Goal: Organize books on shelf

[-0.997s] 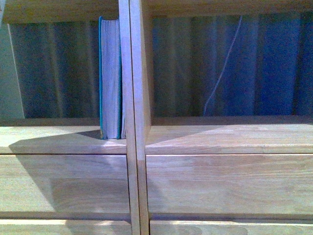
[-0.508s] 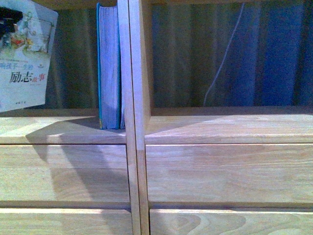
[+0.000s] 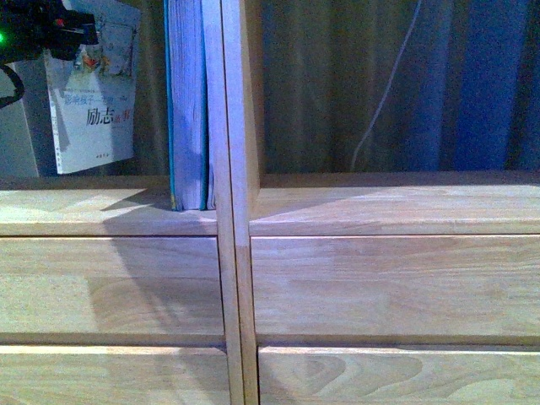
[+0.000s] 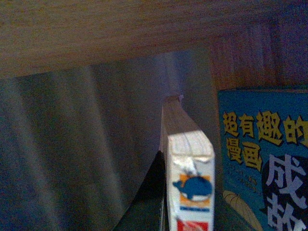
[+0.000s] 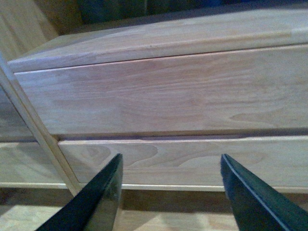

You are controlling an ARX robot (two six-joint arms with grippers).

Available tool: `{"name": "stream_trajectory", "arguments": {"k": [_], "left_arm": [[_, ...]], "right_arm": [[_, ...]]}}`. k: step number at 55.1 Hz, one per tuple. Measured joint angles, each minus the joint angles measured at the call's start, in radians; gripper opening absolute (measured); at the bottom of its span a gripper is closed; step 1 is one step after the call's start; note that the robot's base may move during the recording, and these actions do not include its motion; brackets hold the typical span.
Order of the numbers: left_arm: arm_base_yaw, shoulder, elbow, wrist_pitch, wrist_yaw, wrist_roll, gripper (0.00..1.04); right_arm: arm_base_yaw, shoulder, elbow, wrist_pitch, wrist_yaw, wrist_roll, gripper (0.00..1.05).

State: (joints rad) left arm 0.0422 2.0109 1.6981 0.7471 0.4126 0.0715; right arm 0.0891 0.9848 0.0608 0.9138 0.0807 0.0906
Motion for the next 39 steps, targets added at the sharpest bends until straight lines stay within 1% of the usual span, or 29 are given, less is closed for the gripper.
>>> {"name": "stream_trajectory", "arguments": {"k": [2, 3, 5, 10, 19, 29, 39], "left_arm": [[-0.006, 0.006, 0.009, 0.000, -0.001, -0.004, 0.07], [-0.010, 0.008, 0.012, 0.000, -0.002, -0.005, 0.07], [-0.017, 0.015, 0.017, -0.001, -0.002, -0.006, 0.07], [-0.033, 0.033, 0.024, -0.002, -0.005, -0.006, 0.07], [-0.063, 0.071, 0.026, -0.003, -0.013, -0.005, 0.07], [-0.090, 0.106, 0.023, 0.001, -0.013, 0.003, 0.07], [-0.099, 0.106, 0.016, 0.005, -0.020, 0.017, 0.07]], "right_arm": [[-0.010, -0.025, -0.006, -0.020, -0.015, -0.016, 0.50], [-0.026, -0.042, -0.011, -0.035, -0.044, -0.030, 0.47], [-0.056, -0.074, -0.019, -0.061, -0.072, -0.043, 0.40], [-0.082, -0.137, -0.031, -0.112, -0.074, -0.062, 0.26], [-0.085, -0.238, -0.044, -0.199, -0.081, -0.073, 0.03], [-0.087, -0.361, -0.047, -0.308, -0.081, -0.081, 0.03], [-0.087, -0.459, -0.047, -0.397, -0.081, -0.082, 0.03]]}}
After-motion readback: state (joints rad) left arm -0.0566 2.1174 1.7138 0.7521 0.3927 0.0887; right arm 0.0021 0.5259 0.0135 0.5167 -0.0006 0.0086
